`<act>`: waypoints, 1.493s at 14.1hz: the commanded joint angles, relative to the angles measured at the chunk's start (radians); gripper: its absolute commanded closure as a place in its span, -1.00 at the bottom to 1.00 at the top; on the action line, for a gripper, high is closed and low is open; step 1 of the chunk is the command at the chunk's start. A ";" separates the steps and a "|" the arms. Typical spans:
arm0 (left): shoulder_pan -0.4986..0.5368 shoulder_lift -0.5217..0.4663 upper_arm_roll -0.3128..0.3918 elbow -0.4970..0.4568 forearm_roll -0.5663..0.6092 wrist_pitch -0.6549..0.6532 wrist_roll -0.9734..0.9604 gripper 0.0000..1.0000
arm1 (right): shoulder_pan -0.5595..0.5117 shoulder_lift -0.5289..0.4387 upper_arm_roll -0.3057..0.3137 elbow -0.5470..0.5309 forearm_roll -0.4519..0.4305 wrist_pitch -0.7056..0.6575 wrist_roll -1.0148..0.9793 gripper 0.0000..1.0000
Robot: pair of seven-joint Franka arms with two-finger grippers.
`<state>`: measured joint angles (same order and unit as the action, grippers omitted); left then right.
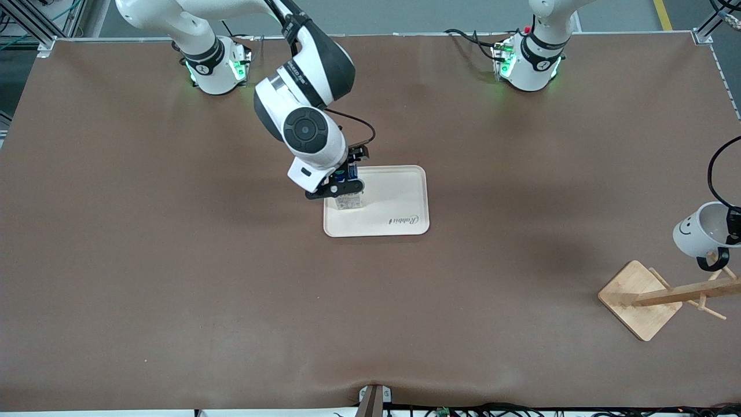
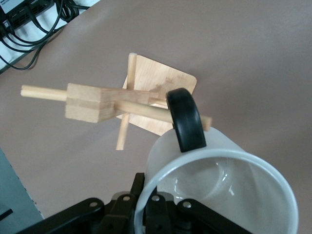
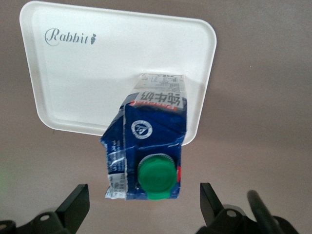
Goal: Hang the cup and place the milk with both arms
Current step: 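Hang the mug on a peg while the right gripper lifts the milk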
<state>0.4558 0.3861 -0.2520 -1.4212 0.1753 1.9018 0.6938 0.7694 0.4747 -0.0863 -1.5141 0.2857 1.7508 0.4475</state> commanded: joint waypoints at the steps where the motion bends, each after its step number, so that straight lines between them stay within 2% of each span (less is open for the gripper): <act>1: 0.009 0.022 -0.009 0.024 0.004 0.006 0.023 1.00 | 0.010 0.013 -0.006 0.000 -0.003 0.019 -0.013 -1.00; 3: 0.009 0.027 -0.009 0.022 0.004 0.006 0.020 1.00 | 0.016 0.028 -0.007 -0.006 -0.011 0.042 -0.013 -1.00; 4: 0.009 0.027 -0.009 0.022 0.003 0.006 0.018 0.92 | 0.018 0.033 -0.007 -0.017 -0.016 0.067 -0.013 -1.00; 6: 0.009 0.028 -0.009 0.021 0.003 0.006 0.023 0.53 | 0.016 0.044 -0.007 -0.029 -0.045 0.090 -0.013 -1.00; 7: 0.009 0.027 -0.009 0.021 0.003 0.006 0.021 0.15 | 0.018 0.048 -0.007 -0.031 -0.054 0.093 -0.013 -1.00; 8: 0.009 0.027 -0.009 0.021 0.004 0.006 0.018 -0.33 | 0.016 0.048 -0.007 -0.037 -0.063 0.093 -0.013 -1.00; 9: 0.009 0.025 -0.009 0.021 0.003 0.005 0.016 -0.99 | 0.016 0.048 -0.006 -0.037 -0.078 0.093 -0.015 -0.88; 10: 0.007 0.023 -0.010 0.021 0.003 0.005 0.015 -1.00 | 0.016 0.048 -0.006 -0.037 -0.086 0.090 -0.013 -0.12; 12: 0.004 0.014 -0.018 0.021 0.000 0.003 0.006 -1.00 | 0.013 0.047 -0.006 -0.034 -0.086 0.084 -0.003 0.72; 13: 0.001 0.008 -0.021 0.021 -0.011 -0.004 -0.003 -1.00 | 0.011 0.045 -0.006 -0.031 -0.086 0.079 -0.001 0.98; 15: -0.002 -0.022 -0.023 0.018 -0.048 -0.041 -0.077 -1.00 | 0.007 0.038 -0.006 -0.008 -0.083 0.075 -0.003 1.00; 17: -0.002 -0.047 -0.059 0.018 -0.079 -0.124 -0.214 -1.00 | -0.004 0.018 -0.013 0.027 -0.079 0.004 0.060 1.00; 19: -0.002 -0.064 -0.105 0.018 -0.079 -0.200 -0.394 -1.00 | -0.053 0.012 -0.013 0.133 -0.079 -0.123 0.066 1.00; 21: -0.002 -0.082 -0.151 0.016 -0.071 -0.222 -0.500 -1.00 | -0.099 0.009 -0.015 0.198 -0.088 -0.226 0.072 1.00</act>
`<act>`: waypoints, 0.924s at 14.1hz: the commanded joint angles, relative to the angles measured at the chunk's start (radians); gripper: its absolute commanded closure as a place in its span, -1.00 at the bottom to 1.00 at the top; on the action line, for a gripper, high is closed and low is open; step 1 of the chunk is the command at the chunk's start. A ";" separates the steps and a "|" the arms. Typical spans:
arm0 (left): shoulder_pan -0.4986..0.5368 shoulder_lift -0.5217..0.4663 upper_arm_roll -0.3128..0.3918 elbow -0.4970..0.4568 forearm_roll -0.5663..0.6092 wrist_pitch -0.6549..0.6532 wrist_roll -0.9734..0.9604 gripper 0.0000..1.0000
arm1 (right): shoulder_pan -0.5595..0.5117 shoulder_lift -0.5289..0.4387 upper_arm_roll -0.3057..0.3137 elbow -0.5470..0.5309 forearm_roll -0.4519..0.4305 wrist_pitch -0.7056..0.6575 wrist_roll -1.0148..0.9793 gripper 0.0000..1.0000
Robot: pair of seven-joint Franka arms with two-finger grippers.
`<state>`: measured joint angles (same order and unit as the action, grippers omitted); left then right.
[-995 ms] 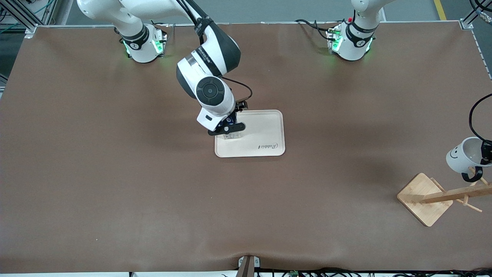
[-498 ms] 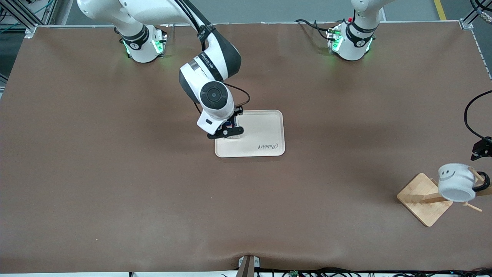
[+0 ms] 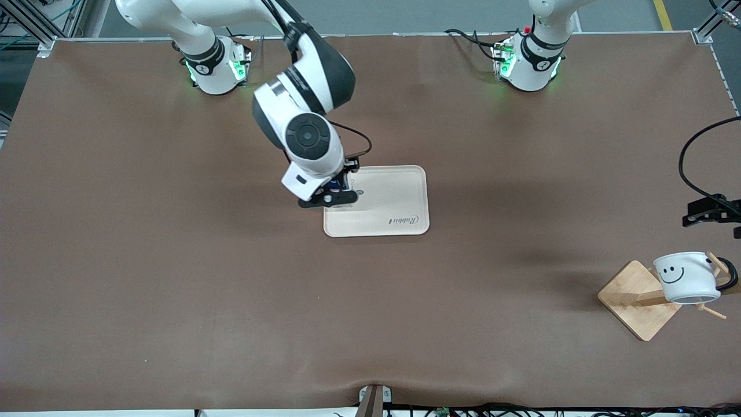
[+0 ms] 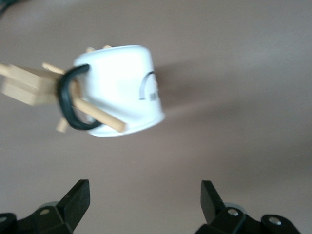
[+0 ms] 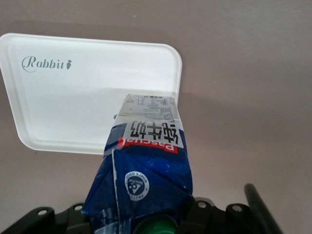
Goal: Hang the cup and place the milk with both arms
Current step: 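Carry the milk away from the tray while the left gripper withdraws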
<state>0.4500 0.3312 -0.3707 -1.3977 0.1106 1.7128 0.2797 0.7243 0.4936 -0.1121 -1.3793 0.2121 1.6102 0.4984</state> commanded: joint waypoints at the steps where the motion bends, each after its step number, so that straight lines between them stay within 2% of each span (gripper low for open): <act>1: 0.004 -0.032 -0.052 -0.007 -0.005 -0.048 -0.106 -1.00 | -0.095 -0.026 0.009 0.065 -0.017 -0.090 0.019 1.00; 3: 0.004 -0.034 -0.092 -0.007 -0.005 -0.070 -0.210 -1.00 | -0.188 -0.076 0.009 0.056 -0.019 -0.108 0.015 1.00; 6: 0.006 -0.044 -0.145 -0.006 -0.014 -0.071 -0.339 -1.00 | -0.296 -0.113 0.011 0.048 -0.132 -0.168 -0.078 1.00; 7: 0.006 -0.053 -0.158 -0.006 -0.014 -0.074 -0.362 -1.00 | -0.334 -0.119 0.009 0.043 -0.141 -0.183 -0.113 1.00; 10: 0.006 -0.066 -0.204 -0.006 -0.014 -0.119 -0.459 -1.00 | -0.474 -0.150 0.009 -0.044 -0.164 -0.173 -0.185 1.00; 13: 0.006 -0.089 -0.253 -0.004 0.000 -0.148 -0.556 -1.00 | -0.615 -0.151 0.011 -0.136 -0.192 -0.096 -0.338 1.00</act>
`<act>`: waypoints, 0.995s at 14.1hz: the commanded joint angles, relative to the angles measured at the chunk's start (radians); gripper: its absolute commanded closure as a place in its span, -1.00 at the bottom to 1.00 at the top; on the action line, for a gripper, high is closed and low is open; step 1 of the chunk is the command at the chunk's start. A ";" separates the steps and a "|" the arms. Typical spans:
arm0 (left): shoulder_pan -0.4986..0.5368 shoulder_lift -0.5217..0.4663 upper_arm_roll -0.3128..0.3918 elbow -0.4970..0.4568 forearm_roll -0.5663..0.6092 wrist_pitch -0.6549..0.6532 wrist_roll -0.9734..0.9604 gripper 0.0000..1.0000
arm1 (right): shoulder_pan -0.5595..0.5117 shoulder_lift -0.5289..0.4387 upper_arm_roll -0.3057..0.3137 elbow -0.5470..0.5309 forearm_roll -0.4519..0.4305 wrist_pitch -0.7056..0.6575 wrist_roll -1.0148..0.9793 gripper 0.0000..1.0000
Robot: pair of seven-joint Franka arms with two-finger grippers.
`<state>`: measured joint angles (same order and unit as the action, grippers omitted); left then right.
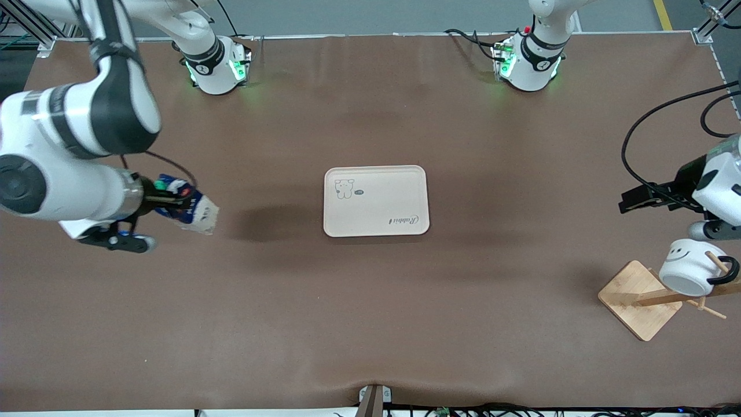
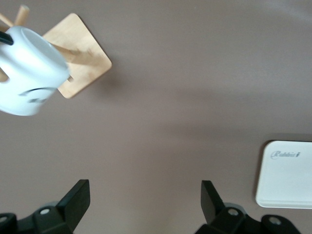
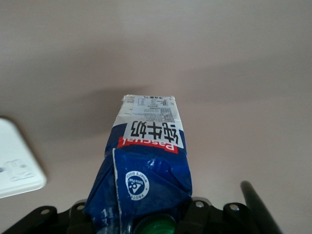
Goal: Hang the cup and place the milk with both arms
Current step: 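Carry the milk away from the tray while the left gripper withdraws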
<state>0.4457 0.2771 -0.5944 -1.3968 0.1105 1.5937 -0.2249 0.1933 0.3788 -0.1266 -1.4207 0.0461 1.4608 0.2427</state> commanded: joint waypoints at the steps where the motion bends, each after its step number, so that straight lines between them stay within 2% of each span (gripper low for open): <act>1: 0.010 -0.035 -0.031 -0.005 0.000 -0.031 -0.053 -1.00 | -0.122 -0.040 0.025 -0.134 -0.028 0.085 -0.151 1.00; 6: 0.008 -0.039 -0.038 -0.004 0.002 -0.063 -0.053 -1.00 | -0.225 -0.041 0.025 -0.338 -0.051 0.321 -0.343 1.00; 14: -0.005 -0.047 -0.076 -0.008 0.005 -0.084 -0.054 -1.00 | -0.236 -0.055 0.027 -0.419 -0.051 0.352 -0.370 1.00</act>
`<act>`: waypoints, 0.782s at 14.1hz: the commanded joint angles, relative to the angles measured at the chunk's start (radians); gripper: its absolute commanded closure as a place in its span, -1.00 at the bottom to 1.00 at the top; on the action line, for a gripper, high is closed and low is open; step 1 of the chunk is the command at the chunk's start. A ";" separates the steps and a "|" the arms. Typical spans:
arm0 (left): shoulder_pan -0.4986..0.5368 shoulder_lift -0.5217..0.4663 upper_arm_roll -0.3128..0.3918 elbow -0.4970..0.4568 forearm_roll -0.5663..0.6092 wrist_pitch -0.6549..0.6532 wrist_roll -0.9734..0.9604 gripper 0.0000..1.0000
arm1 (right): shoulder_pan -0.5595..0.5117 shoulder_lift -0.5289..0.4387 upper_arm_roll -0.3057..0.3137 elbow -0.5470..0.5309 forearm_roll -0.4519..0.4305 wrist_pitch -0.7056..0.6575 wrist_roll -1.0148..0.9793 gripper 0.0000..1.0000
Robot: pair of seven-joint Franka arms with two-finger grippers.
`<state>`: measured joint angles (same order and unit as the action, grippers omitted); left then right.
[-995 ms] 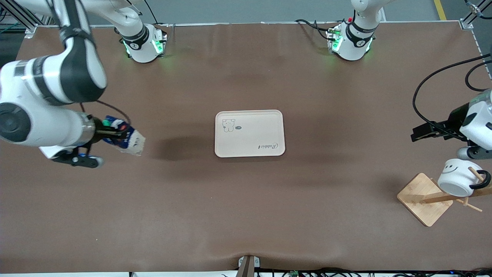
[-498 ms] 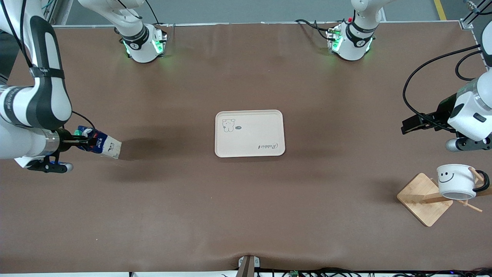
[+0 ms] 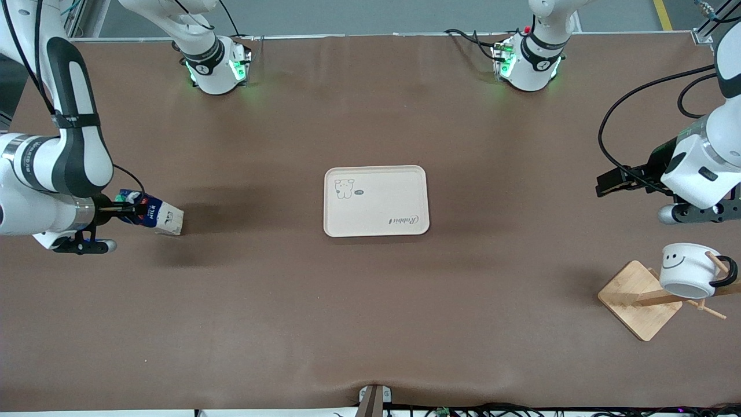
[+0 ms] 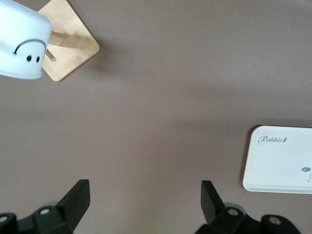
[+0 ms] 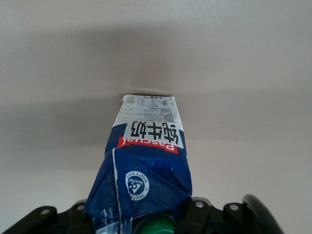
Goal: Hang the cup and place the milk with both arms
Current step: 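Carry the milk away from the tray while the left gripper withdraws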
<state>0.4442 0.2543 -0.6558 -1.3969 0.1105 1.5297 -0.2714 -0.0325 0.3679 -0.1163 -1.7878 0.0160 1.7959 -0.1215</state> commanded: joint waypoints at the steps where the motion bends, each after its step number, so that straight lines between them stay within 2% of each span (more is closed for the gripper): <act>1: -0.016 -0.027 -0.002 -0.010 0.015 -0.031 0.001 -1.00 | -0.010 -0.044 0.015 -0.056 -0.021 0.022 -0.006 1.00; 2: -0.036 -0.033 0.031 -0.008 0.014 -0.031 0.015 -1.00 | -0.010 -0.043 0.015 -0.058 -0.022 0.026 -0.006 1.00; 5: -0.279 -0.090 0.330 -0.043 -0.005 -0.030 0.017 -1.00 | -0.009 -0.043 0.015 -0.058 -0.048 0.025 -0.009 1.00; 8: -0.303 -0.128 0.447 -0.097 -0.070 -0.016 0.069 -1.00 | -0.010 -0.035 0.017 -0.058 -0.048 0.027 -0.009 1.00; 9: -0.315 -0.179 0.471 -0.152 -0.069 -0.014 0.072 -1.00 | -0.010 -0.034 0.017 -0.059 -0.048 0.027 -0.009 1.00; 10: -0.317 -0.205 0.479 -0.187 -0.069 0.001 0.070 -1.00 | -0.010 -0.032 0.017 -0.059 -0.048 0.027 -0.009 0.81; 11: -0.318 -0.211 0.496 -0.186 -0.068 0.000 0.086 -1.00 | -0.010 -0.030 0.017 -0.058 -0.048 0.027 -0.009 0.01</act>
<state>0.1402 0.1238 -0.1937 -1.4987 0.0585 1.5087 -0.2065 -0.0323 0.3649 -0.1127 -1.8164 -0.0066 1.8097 -0.1241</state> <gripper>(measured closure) 0.000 0.485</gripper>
